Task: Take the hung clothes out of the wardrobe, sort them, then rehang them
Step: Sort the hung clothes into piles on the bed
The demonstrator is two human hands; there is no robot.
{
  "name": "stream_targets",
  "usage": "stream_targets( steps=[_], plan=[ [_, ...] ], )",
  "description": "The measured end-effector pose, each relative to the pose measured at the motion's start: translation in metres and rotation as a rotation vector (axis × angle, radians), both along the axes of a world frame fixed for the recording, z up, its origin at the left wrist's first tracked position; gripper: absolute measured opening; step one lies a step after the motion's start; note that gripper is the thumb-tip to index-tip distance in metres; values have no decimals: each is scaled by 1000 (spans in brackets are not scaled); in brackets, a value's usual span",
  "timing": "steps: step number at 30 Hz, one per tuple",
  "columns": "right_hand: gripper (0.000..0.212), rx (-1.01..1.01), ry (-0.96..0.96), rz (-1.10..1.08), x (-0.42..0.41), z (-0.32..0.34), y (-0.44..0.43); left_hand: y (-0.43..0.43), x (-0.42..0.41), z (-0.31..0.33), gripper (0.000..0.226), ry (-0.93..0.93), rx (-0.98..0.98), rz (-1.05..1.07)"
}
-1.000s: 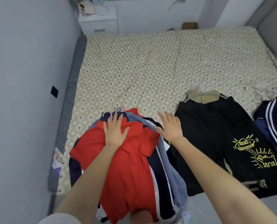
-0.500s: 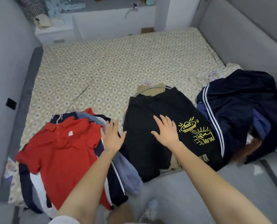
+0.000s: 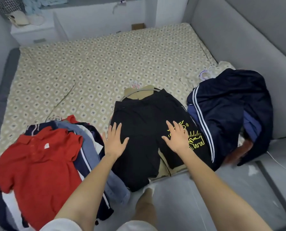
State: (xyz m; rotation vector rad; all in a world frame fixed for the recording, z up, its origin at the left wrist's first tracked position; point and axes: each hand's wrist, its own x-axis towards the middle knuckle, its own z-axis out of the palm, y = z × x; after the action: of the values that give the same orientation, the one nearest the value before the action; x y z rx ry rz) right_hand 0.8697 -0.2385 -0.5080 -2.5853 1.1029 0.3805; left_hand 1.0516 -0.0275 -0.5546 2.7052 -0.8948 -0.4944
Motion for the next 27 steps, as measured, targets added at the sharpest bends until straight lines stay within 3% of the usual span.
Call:
stream_targets(
  steps=[15,27],
  plan=[
    [74,66,37,122,107,-33,-135,-111,80,-53,74,162,13,197],
    [77,157,90,177,163,-122,-197,-165,121,-113,74,204,74,230]
  ],
)
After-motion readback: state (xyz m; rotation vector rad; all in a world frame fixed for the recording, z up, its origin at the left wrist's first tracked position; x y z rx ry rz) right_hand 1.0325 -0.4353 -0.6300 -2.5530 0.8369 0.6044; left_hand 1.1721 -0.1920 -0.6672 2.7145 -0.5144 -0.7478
